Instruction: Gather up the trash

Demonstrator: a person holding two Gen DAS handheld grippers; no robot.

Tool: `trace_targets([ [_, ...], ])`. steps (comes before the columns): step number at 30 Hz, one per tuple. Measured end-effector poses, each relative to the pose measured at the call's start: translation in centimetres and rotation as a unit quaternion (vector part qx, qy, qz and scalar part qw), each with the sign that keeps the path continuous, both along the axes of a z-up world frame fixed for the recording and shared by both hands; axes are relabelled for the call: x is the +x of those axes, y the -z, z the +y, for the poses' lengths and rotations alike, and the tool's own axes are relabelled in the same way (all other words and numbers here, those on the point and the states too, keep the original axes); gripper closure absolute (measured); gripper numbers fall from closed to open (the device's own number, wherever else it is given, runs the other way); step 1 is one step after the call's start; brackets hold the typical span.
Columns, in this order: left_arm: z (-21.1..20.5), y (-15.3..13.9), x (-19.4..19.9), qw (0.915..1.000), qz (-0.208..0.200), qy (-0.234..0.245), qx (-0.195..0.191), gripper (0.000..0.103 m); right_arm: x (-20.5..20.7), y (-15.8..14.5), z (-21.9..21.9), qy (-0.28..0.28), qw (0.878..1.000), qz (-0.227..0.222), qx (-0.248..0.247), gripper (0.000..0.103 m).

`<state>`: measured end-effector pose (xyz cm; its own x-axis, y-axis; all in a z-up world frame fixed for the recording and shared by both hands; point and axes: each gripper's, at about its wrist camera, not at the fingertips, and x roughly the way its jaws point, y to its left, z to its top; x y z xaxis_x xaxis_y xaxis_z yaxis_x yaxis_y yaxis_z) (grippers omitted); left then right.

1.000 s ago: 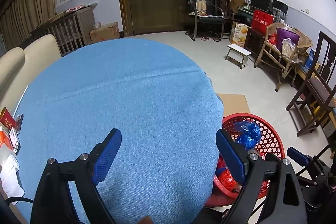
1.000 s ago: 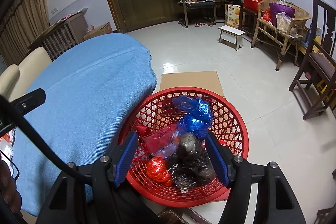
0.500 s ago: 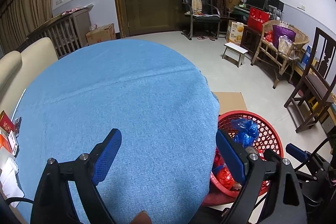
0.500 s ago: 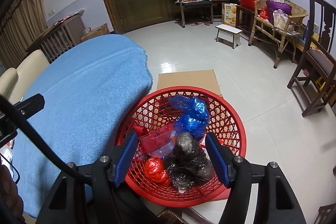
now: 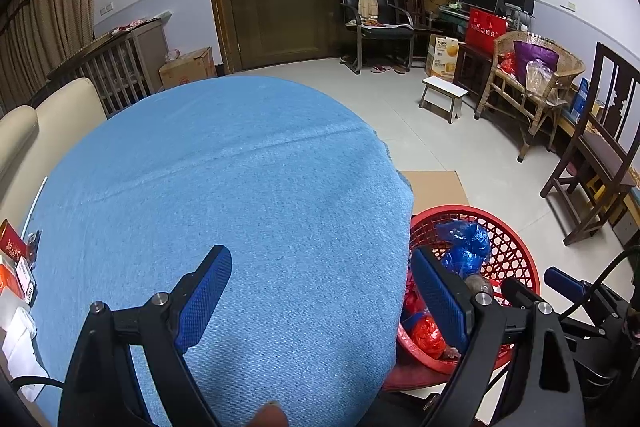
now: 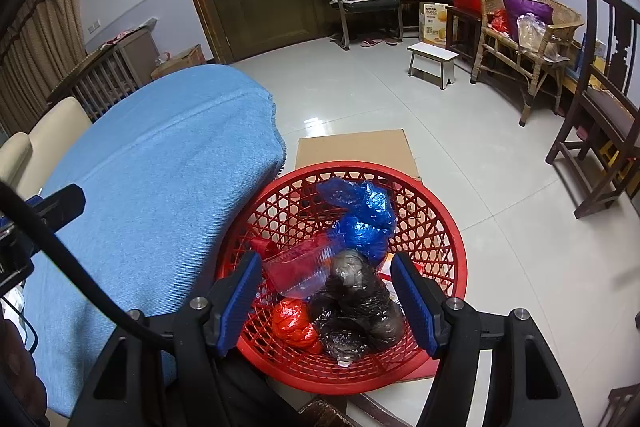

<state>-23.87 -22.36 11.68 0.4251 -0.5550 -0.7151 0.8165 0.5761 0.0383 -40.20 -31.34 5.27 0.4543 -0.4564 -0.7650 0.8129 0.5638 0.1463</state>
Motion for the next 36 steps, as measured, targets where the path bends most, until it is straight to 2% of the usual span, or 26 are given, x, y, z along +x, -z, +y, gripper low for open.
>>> trace_targets([
  [36,-0.9,0.5,-1.8,0.9989,-0.012,0.044,0.010,0.012,-0.4,0.3,-0.3,0.015,1.000,-0.002,0.008,0.032],
])
